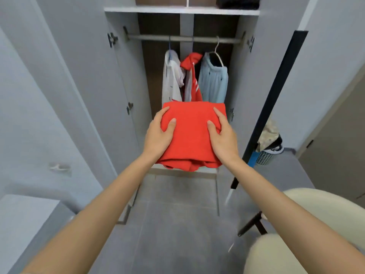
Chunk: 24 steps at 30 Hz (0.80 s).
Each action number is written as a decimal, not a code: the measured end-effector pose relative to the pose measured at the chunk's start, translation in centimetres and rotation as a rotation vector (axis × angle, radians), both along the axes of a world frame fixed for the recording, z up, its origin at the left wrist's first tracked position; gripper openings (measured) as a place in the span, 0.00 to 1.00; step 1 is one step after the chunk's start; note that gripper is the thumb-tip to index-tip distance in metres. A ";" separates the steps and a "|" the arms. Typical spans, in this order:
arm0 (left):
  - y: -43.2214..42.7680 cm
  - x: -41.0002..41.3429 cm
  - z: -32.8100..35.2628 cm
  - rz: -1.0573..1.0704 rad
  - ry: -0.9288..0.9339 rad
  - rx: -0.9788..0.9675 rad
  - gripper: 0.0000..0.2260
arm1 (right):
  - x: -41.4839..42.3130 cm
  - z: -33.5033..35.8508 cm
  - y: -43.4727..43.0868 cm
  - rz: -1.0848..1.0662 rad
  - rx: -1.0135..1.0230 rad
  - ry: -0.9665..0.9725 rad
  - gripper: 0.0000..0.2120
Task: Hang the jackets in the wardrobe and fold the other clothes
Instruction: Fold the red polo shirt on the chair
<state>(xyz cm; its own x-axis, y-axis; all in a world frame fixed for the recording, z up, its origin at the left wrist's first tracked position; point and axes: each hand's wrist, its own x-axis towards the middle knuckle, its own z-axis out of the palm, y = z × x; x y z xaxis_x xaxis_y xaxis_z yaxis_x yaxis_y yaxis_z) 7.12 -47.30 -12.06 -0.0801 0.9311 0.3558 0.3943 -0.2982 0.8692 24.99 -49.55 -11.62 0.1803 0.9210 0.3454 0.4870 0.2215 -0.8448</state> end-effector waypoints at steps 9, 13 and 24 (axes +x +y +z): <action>10.5 -1.2 11.3 0.006 0.021 0.148 0.19 | -0.5 11.5 10.0 0.046 0.125 0.005 0.22; 16.5 0.2 15.6 0.013 0.022 0.196 0.19 | 1.0 15.5 15.9 0.040 0.188 -0.004 0.22; 32.9 2.5 24.4 0.062 0.023 0.292 0.20 | 2.3 24.2 33.6 -0.052 0.307 -0.041 0.20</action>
<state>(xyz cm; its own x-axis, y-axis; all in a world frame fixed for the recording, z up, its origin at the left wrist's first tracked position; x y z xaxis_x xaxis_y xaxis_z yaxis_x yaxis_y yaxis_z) 9.64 -14.45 12.33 -0.1227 0.7827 0.6102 0.4380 -0.5090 0.7410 27.31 -15.92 12.56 0.2046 0.7624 0.6139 0.5371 0.4369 -0.7216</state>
